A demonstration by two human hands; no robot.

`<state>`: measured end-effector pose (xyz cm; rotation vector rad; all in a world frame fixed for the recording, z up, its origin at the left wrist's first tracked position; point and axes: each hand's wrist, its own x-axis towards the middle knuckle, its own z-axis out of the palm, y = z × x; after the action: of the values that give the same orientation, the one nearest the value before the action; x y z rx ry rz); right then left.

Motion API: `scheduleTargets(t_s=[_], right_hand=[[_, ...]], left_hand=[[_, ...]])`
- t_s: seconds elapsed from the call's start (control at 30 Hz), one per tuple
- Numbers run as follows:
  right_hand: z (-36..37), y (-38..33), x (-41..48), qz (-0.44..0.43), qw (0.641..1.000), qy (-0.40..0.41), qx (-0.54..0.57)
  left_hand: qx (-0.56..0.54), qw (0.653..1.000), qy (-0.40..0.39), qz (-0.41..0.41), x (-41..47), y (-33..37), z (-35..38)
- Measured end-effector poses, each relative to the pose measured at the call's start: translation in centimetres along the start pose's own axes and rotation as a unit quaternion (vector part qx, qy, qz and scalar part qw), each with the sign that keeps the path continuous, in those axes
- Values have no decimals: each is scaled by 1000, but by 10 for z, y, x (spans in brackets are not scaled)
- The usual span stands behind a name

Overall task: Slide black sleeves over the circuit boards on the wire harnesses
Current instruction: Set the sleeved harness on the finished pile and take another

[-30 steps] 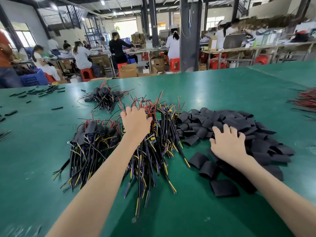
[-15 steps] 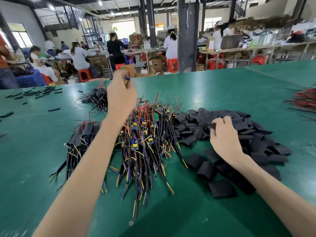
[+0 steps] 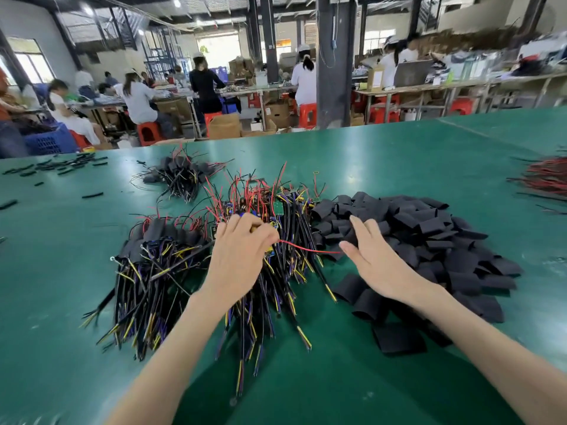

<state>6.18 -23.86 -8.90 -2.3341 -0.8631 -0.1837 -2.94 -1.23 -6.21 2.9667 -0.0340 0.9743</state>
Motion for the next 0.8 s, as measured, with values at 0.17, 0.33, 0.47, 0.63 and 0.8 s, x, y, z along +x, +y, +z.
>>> scheduleTargets(t_s=[0.17,0.33,0.47,0.63,0.8], right_hand=[[2,7,2,-38,997,-15,-58],[1,7,1,-8,999,36,28],[0,5,1,25,992,60,106],[-2,1,1,35,987,68,139],[-3,-3,1,43,988,68,136]], left_hand=[[-49,994,73,-57,-12,1,6],[-108,983,108,-97,-15,4,1],[-88,983,134,-92,-16,5,2],[-36,984,161,-68,-16,2,4],[5,981,188,-37,-17,4,3]])
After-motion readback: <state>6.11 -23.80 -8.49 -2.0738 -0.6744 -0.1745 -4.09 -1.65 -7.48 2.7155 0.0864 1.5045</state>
